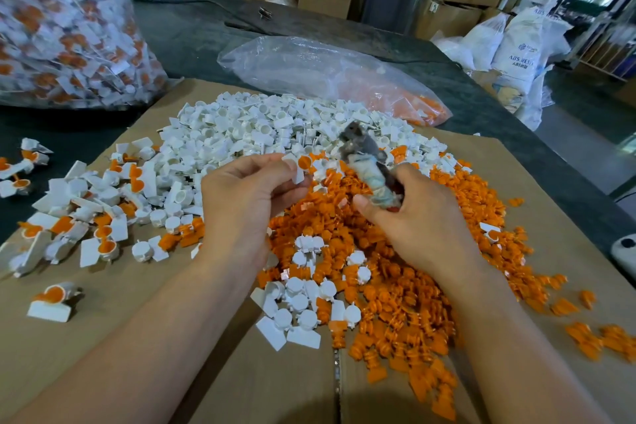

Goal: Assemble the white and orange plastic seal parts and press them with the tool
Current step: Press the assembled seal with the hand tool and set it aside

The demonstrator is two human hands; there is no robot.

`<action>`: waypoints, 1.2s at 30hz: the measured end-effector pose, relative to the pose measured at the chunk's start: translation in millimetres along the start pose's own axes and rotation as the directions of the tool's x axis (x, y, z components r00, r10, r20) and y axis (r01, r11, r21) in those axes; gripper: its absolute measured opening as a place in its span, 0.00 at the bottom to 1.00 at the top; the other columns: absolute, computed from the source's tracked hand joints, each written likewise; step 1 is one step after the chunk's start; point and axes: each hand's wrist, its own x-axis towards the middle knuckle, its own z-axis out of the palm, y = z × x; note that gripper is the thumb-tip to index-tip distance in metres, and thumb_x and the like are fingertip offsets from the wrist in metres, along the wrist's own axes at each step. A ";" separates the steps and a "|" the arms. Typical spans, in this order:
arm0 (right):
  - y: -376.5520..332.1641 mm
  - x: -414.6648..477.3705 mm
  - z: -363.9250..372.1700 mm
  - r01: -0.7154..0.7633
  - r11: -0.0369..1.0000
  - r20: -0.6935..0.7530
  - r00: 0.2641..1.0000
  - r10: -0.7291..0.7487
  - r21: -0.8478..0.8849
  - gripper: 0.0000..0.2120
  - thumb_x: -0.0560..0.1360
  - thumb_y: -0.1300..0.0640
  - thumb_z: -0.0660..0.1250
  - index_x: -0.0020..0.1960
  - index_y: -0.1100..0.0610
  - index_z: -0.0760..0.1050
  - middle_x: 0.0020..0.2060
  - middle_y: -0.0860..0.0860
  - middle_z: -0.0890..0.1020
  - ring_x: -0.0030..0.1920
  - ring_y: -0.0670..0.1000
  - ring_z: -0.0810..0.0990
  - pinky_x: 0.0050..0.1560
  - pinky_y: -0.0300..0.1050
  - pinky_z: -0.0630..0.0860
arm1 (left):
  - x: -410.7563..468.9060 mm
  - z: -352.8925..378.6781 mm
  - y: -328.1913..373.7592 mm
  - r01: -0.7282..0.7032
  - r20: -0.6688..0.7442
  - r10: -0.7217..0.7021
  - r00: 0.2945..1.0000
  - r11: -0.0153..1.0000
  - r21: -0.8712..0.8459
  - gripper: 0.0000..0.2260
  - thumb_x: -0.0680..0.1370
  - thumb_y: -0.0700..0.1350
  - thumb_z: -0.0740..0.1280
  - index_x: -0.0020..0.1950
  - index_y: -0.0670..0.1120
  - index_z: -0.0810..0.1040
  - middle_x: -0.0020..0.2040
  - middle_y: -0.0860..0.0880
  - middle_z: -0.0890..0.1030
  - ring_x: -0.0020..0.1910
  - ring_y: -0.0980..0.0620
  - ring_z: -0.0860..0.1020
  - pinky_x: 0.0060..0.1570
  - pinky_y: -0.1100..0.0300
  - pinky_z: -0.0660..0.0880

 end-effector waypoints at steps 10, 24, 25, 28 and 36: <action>23.2 13.2 3.3 -0.154 0.967 0.004 0.987 0.158 -0.203 0.26 0.69 0.36 0.65 0.53 0.58 0.70 0.42 0.49 0.70 0.42 0.49 0.68 0.33 0.43 0.58 | -7.6 0.1 3.0 -0.035 0.114 0.016 0.993 0.984 0.174 0.08 0.70 0.33 0.70 0.33 0.43 0.82 0.30 0.45 0.82 0.29 0.50 0.80 0.29 0.64 0.77; 26.9 15.3 13.7 -0.136 0.954 0.104 0.980 0.169 -0.266 0.35 0.66 0.33 0.66 0.63 0.57 0.69 0.58 0.55 0.73 0.58 0.54 0.70 0.51 0.45 0.64 | -10.0 0.2 3.6 -0.018 0.140 -0.008 0.990 0.983 0.182 0.08 0.72 0.33 0.68 0.36 0.43 0.81 0.28 0.47 0.80 0.29 0.50 0.81 0.27 0.65 0.76; 27.1 15.2 13.5 -0.140 0.955 0.111 0.979 0.173 -0.260 0.36 0.66 0.33 0.66 0.64 0.57 0.69 0.58 0.54 0.73 0.59 0.54 0.70 0.53 0.45 0.65 | -10.0 0.2 3.6 -0.016 0.138 -0.010 0.990 0.983 0.183 0.08 0.72 0.33 0.68 0.36 0.43 0.81 0.28 0.47 0.80 0.29 0.50 0.81 0.27 0.65 0.76; 27.3 14.4 12.5 -0.155 0.960 0.135 0.972 0.190 -0.234 0.39 0.65 0.33 0.66 0.67 0.57 0.67 0.62 0.55 0.72 0.62 0.54 0.68 0.58 0.47 0.65 | -10.0 0.0 4.5 -0.005 0.128 -0.019 0.992 0.983 0.183 0.06 0.72 0.33 0.68 0.36 0.41 0.80 0.27 0.47 0.80 0.28 0.51 0.80 0.26 0.65 0.76; 27.2 15.0 13.5 -0.175 0.962 0.143 0.968 0.208 -0.211 0.40 0.63 0.32 0.66 0.67 0.55 0.67 0.62 0.53 0.70 0.63 0.54 0.67 0.58 0.47 0.66 | -9.1 -1.7 5.3 0.037 0.143 -0.063 0.988 0.983 0.180 0.05 0.73 0.33 0.67 0.37 0.39 0.78 0.29 0.44 0.81 0.26 0.51 0.80 0.25 0.65 0.76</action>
